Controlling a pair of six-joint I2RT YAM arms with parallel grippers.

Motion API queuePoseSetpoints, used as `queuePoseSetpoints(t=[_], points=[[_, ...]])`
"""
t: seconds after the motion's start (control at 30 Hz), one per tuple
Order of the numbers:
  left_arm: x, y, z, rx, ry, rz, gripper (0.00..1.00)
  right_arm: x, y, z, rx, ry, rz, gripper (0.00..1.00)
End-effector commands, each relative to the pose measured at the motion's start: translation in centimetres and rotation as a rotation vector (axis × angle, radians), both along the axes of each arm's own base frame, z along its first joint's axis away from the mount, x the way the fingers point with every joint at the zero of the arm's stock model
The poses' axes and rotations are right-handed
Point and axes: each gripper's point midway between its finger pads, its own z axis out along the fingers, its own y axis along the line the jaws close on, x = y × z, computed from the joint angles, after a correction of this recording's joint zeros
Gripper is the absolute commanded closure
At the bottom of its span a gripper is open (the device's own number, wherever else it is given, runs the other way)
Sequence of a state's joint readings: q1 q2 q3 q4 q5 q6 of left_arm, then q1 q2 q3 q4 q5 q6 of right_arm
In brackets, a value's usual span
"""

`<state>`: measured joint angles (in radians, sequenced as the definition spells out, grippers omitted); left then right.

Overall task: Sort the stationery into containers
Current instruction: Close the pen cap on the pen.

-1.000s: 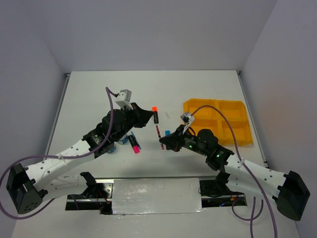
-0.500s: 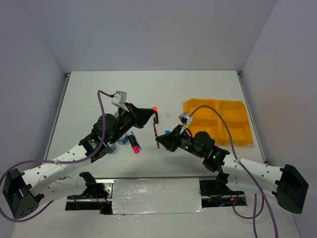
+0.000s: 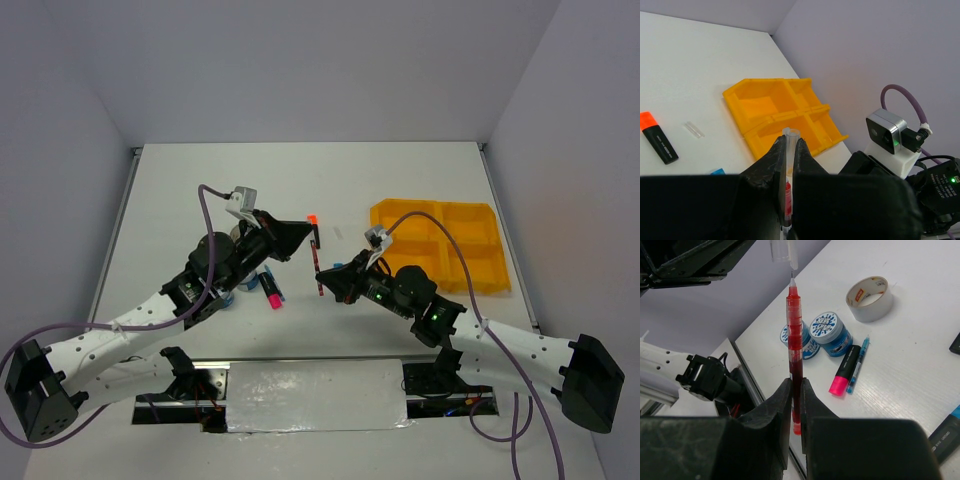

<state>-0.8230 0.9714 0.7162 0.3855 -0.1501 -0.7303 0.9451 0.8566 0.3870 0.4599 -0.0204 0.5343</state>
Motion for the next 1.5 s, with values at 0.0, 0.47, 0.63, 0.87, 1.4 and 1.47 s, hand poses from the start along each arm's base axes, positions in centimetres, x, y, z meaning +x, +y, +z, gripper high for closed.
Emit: queuePoseSetpoints(t=[0.0,0.47,0.63,0.87,1.4,1.47], points=[[-0.3,-0.2,2.1,-0.038,-0.077,-0.016,1.0,0.2,0.3,3.5,0.065,-0.065,-0.007,1.0],[0.2,-0.2,1.1,-0.011,-0.064,0.002,1.0,-0.1,0.6,3.9,0.056,-0.079,0.004,1.0],[-0.3,-0.6,1.0,-0.02,-0.066,-0.033,1.0,0.9,0.1,4.3,0.051,-0.082,-0.053,1.0],[-0.5,-0.2,0.5,-0.008,-0.063,-0.029,1.0,1.8,0.0,5.7,0.062,-0.093,-0.096,1.0],[-1.0,-1.0,-0.9,0.027,-0.056,-0.079,1.0,2.5,0.1,8.5,0.096,-0.155,-0.128,1.0],[-1.2,-1.1,-1.1,0.041,-0.07,-0.096,1.0,2.5,0.1,9.1,0.103,-0.178,-0.124,1.0]])
